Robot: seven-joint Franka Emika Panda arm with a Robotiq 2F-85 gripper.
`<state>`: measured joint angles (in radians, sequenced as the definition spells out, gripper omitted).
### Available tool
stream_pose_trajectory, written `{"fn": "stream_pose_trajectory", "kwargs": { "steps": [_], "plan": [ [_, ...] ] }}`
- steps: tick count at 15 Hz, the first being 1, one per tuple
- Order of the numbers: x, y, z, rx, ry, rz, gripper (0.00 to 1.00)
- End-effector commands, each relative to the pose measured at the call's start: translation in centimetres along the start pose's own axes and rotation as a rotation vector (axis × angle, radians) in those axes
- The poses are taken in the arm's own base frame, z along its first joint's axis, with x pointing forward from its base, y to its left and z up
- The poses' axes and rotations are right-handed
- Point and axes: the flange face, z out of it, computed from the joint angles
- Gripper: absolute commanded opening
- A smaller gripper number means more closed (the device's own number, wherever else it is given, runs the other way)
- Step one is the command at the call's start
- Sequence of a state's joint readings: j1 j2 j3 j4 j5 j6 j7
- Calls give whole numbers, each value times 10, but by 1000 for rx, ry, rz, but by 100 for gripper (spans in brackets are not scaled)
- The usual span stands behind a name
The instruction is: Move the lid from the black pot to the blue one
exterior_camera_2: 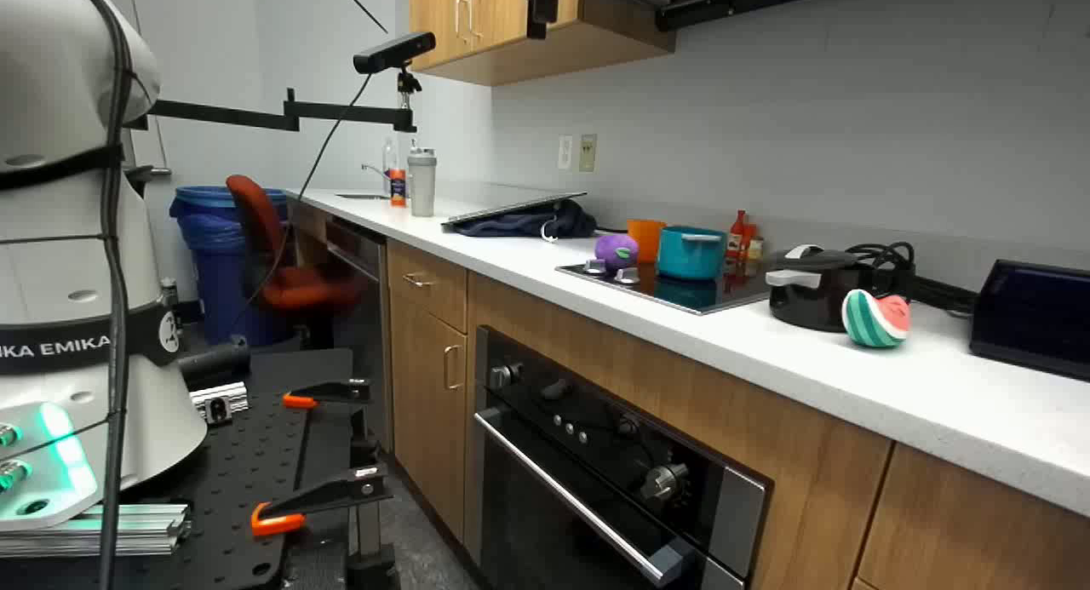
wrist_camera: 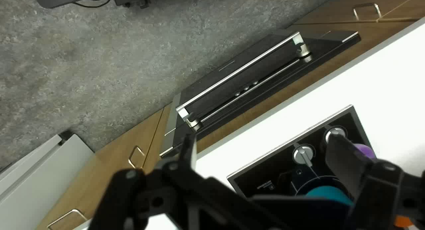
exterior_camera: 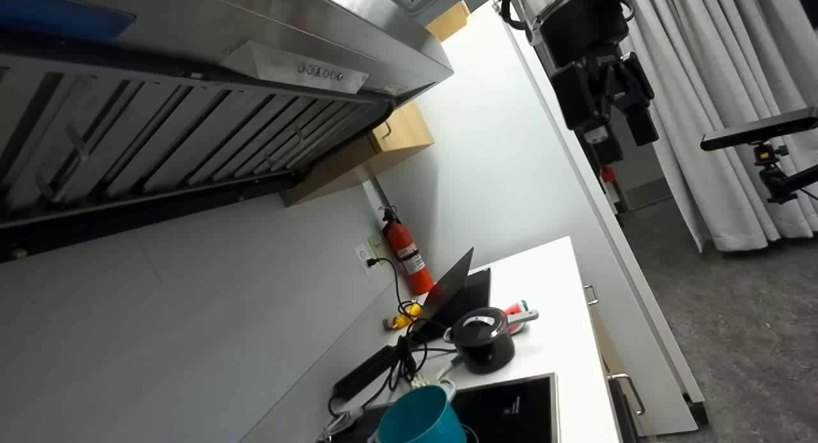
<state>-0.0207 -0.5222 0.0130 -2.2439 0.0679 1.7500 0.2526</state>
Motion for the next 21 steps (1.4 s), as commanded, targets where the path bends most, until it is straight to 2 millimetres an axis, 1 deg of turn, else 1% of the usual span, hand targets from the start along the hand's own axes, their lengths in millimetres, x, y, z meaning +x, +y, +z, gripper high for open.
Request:
{"fn": "stream_pose_trajectory", "kwargs": {
  "steps": [1, 19, 20, 21],
  "plan": [
    [0, 0, 0, 0, -2, 0, 100],
    [0, 1, 0, -9, 1, -4, 100],
    [18, -25, -11, -12, 4, -13, 100],
    [21, -29, -10, -15, 3, -21, 100]
  ]
}}
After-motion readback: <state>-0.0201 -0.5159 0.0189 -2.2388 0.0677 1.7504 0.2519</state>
